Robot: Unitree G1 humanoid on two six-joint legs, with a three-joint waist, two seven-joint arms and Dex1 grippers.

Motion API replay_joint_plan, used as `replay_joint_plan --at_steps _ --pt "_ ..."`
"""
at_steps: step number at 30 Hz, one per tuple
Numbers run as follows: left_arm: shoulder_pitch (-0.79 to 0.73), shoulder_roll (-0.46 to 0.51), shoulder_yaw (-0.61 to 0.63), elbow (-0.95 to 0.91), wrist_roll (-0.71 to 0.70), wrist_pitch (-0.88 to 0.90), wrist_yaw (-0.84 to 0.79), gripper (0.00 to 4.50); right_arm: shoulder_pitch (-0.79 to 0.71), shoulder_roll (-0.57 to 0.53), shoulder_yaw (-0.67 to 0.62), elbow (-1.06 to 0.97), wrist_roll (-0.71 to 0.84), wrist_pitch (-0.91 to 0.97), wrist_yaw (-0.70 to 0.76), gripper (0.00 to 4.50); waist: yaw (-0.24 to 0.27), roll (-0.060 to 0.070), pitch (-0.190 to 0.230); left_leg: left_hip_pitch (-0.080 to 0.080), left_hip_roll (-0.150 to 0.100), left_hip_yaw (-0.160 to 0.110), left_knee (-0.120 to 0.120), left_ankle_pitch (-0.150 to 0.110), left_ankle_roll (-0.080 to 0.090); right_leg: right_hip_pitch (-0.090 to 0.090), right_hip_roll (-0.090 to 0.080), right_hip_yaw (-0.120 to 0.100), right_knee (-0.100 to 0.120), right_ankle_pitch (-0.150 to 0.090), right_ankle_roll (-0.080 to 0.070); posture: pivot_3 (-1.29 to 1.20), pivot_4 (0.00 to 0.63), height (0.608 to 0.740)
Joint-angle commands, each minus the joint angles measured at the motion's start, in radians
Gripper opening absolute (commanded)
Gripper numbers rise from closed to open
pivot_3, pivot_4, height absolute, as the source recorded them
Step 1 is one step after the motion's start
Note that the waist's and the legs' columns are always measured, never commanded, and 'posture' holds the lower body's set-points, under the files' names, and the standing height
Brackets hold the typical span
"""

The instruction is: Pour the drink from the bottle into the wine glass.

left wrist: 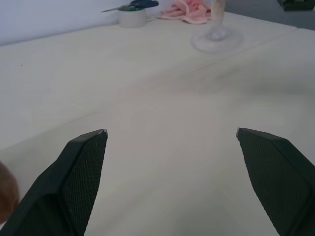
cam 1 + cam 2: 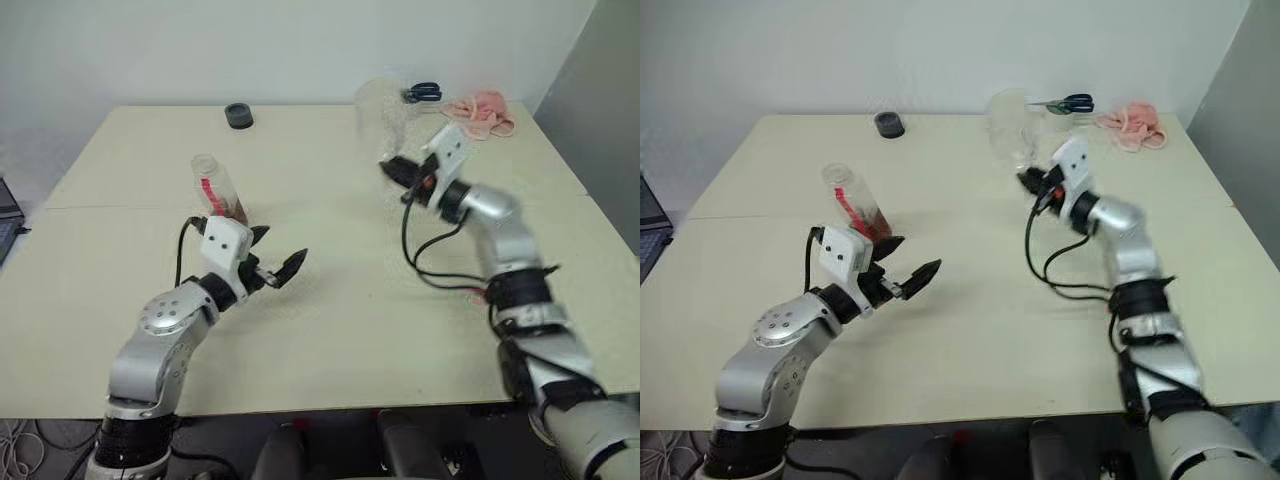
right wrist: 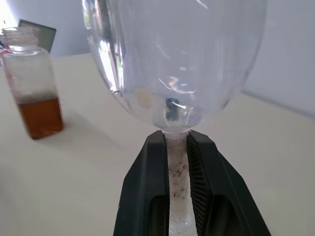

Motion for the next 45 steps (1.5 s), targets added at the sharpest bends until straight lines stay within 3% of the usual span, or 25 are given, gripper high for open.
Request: replay_joint_plan --at_steps 1,8,11,18,27,32,44,45 --pt "-0.013 0.020 0.086 -0.089 -0.087 0.042 0.002 4.50 0.038 0.087 -0.003 -0.172 0.058 0.032 -0.082 0.26 0.003 0.000 0.000 0.000 -0.001 0.000 0.000 0.000 0.000 0.000 0.000 0.001 0.000 0.000 0.000 0.00 0.150 0.740" --pt "0.073 0.110 0.268 -0.252 -0.358 0.187 -0.037 4.50 0.133 0.208 0.039 -0.225 0.062 -0.010 -0.138 0.26 0.002 0.000 0.000 0.001 0.000 0.000 -0.001 0.001 -0.001 0.000 0.000 -0.001 -0.001 0.001 0.002 0.00 0.150 0.740" --pt "0.134 0.150 0.289 -0.244 -0.374 0.196 -0.047 4.50 0.169 0.188 0.092 -0.189 -0.003 -0.080 -0.129 0.26 0.001 0.000 0.000 0.001 -0.001 0.001 -0.002 0.001 -0.001 0.000 0.001 0.000 -0.002 0.001 0.001 0.00 0.150 0.740" --pt "0.166 0.141 0.298 -0.219 -0.390 0.180 -0.014 4.50 0.215 0.159 0.114 -0.093 -0.050 -0.181 -0.130 0.26 0.003 0.000 0.000 0.002 -0.002 0.004 -0.001 0.002 -0.003 0.001 0.003 -0.001 -0.001 0.001 0.001 0.00 0.150 0.740" --pt "0.152 0.145 0.271 -0.185 -0.358 0.154 0.014 4.50 0.242 0.144 0.129 -0.015 -0.070 -0.205 -0.137 0.25 -0.002 0.000 0.000 0.002 -0.001 0.003 -0.002 0.002 -0.003 0.001 0.007 -0.001 -0.001 0.001 0.000 0.00 0.150 0.740" --pt "0.145 0.153 0.263 -0.171 -0.338 0.145 0.023 4.50 0.275 0.119 0.159 -0.041 -0.050 -0.138 -0.060 0.25 -0.003 -0.001 0.000 0.004 -0.001 0.003 -0.001 0.002 -0.003 0.002 0.007 0.000 -0.001 0.001 0.000 0.00 0.150 0.740" --pt "0.145 0.148 0.273 -0.139 -0.301 0.124 0.033 4.50 0.279 0.053 0.174 -0.165 -0.055 -0.049 -0.030 4.35 -0.003 -0.001 0.000 0.003 0.000 0.004 -0.001 0.002 -0.003 0.001 0.008 0.001 -0.002 0.001 -0.001 0.00 0.150 0.740" --pt "0.144 0.146 0.276 -0.134 -0.297 0.120 0.035 4.50 0.282 0.040 0.176 -0.184 -0.054 -0.034 -0.023 4.46 -0.003 -0.001 0.000 0.003 0.000 0.004 -0.001 0.002 -0.003 0.001 0.008 0.000 -0.002 0.001 -0.001 0.00 0.150 0.740"
